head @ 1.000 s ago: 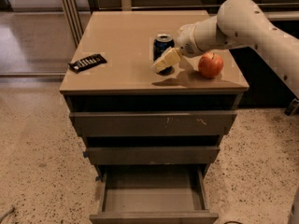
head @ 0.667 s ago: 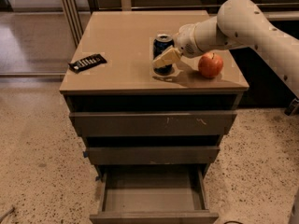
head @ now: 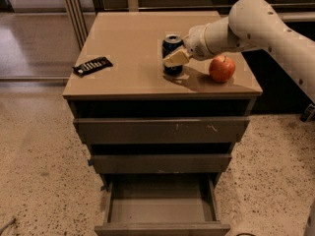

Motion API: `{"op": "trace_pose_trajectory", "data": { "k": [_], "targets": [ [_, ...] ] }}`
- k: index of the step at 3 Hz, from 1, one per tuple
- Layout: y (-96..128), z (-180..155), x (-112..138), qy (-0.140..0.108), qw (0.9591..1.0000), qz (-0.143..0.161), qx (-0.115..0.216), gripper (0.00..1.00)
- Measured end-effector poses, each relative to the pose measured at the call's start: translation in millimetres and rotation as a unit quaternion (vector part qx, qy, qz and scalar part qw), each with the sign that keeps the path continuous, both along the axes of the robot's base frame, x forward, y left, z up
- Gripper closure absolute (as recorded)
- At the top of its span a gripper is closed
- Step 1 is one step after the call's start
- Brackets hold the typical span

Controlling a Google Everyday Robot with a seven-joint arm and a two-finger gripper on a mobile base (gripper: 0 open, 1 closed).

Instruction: Place pepsi can into bottom drawer

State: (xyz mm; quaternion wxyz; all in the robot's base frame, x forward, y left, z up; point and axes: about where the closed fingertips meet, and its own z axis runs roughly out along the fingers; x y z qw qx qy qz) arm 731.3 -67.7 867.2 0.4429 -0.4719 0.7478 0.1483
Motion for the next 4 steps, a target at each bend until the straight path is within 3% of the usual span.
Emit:
{"op": "trace_pose_trajectory", "data": {
  "k": [1,2,3,4],
  "targets": [
    [-3,6,-21,0.001,0.9991,0.04,0.009,1.0],
    [-7,20,-53,0.005,0.995,0.098,0.019,1.0],
    [-14,48,-102,0.01,0.9846,0.168,0.046,1.0],
    [-7,80,-132,0.034,0.9641,0.239,0.111,1.0]
  ]
}}
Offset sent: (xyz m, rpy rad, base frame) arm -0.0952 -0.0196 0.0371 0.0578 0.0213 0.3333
